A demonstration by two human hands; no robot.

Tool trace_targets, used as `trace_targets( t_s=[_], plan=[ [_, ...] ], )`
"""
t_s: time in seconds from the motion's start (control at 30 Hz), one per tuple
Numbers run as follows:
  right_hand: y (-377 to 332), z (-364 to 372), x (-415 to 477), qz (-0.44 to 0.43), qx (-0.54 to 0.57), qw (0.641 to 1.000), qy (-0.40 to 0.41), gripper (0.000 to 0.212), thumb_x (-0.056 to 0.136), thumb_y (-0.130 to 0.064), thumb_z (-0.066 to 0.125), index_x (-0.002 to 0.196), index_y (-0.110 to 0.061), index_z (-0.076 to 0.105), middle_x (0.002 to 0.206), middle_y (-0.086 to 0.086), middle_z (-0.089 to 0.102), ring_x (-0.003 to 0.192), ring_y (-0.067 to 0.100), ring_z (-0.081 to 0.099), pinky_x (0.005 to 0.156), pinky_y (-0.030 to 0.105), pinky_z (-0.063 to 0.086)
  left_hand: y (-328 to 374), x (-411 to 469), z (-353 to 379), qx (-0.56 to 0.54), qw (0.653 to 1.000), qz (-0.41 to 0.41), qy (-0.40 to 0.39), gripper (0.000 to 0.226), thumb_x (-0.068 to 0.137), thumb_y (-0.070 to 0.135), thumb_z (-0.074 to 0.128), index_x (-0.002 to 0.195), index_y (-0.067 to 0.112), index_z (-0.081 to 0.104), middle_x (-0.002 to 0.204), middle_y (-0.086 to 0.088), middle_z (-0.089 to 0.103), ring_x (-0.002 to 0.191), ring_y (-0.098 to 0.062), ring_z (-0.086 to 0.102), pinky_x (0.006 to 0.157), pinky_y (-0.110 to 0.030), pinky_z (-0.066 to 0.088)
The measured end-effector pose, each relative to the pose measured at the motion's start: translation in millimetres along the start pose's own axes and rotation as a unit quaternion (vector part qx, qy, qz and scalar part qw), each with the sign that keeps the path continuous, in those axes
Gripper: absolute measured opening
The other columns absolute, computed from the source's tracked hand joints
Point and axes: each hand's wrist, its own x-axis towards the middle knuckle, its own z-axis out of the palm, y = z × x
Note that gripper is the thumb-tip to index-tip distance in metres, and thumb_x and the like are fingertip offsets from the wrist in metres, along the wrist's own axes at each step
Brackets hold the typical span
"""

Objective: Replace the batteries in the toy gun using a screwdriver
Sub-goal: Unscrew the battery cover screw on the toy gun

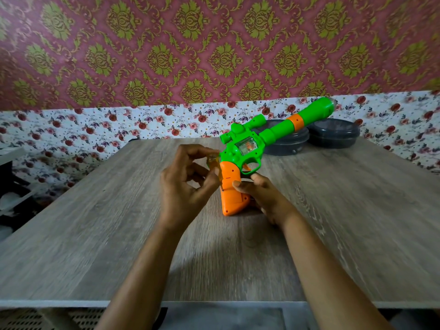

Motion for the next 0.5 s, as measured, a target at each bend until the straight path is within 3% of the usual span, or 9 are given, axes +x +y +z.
trace_targets(
  t_s=[0.1, 0.2, 0.27, 0.33, 0.43, 0.5],
  plan=[
    [-0.6, -0.3, -0.7, 0.0, 0.0, 1.0, -0.008, 0.037, 0.085, -0.02, 0.063, 0.121, -0.019, 0.053, 0.119, 0.008, 0.064, 0.105, 0.021, 0.062, 0.092, 0.038, 0.05, -1.7, -0.2, 1.7, 0.002, 1.0, -0.014, 0.022, 0.028, 0.079, 0.026, 0.065, 0.094, 0.031, 0.043, 0.091, -0.005, 0.066, 0.06, -0.016, 0.063, 0.052, -0.028, 0.049],
    [-2.1, 0.4, -2.5, -0.009, 0.005, 1.0, -0.011, 0.034, 0.086, -0.016, 0.062, 0.119, -0.017, 0.054, 0.107, 0.002, 0.066, 0.092, 0.011, 0.064, 0.075, 0.024, 0.054, -3.6, 1.8, 1.6, 0.016, 0.999, -0.015, 0.04, 0.031, 0.076, 0.027, 0.07, 0.095, 0.033, 0.045, 0.086, 0.016, 0.062, 0.059, -0.011, 0.06, 0.055, -0.023, 0.048],
    [-2.7, 0.6, -4.3, -0.014, 0.009, 1.0, -0.017, 0.045, 0.076, -0.022, 0.066, 0.119, -0.017, 0.055, 0.1, -0.002, 0.068, 0.087, 0.007, 0.065, 0.067, 0.018, 0.054, -4.5, 3.5, 0.6, 0.031, 0.999, -0.016, 0.042, 0.031, 0.075, 0.03, 0.072, 0.096, 0.035, 0.05, 0.084, 0.022, 0.06, 0.058, -0.009, 0.057, 0.053, -0.029, 0.048],
    [-3.0, 0.9, -5.1, -0.014, 0.011, 1.0, -0.017, 0.05, 0.072, -0.025, 0.065, 0.121, -0.016, 0.054, 0.102, -0.001, 0.068, 0.086, 0.007, 0.066, 0.067, 0.018, 0.055, -5.0, 4.5, 0.0, 0.034, 0.998, -0.021, 0.045, 0.029, 0.073, 0.036, 0.074, 0.09, 0.043, 0.052, 0.08, 0.021, 0.059, 0.057, -0.009, 0.056, 0.052, -0.033, 0.047],
    [-3.9, 1.4, -5.5, -0.01, 0.012, 1.0, -0.014, 0.043, 0.083, -0.017, 0.064, 0.125, -0.012, 0.052, 0.112, 0.007, 0.065, 0.09, 0.011, 0.064, 0.075, 0.024, 0.055, -4.9, 4.1, 0.6, 0.024, 0.998, -0.023, 0.05, 0.033, 0.071, 0.038, 0.075, 0.084, 0.047, 0.046, 0.077, 0.017, 0.059, 0.055, -0.012, 0.056, 0.05, -0.033, 0.046],
    [-3.4, 1.5, -5.4, -0.012, 0.009, 1.0, -0.013, 0.051, 0.076, -0.023, 0.066, 0.125, -0.013, 0.052, 0.113, 0.008, 0.065, 0.095, 0.015, 0.064, 0.081, 0.029, 0.054, -4.8, 3.4, 1.2, 0.006, 0.999, -0.026, 0.047, 0.036, 0.07, 0.037, 0.076, 0.08, 0.046, 0.042, 0.079, 0.012, 0.064, 0.055, -0.012, 0.058, 0.049, -0.033, 0.047]
  ],
)
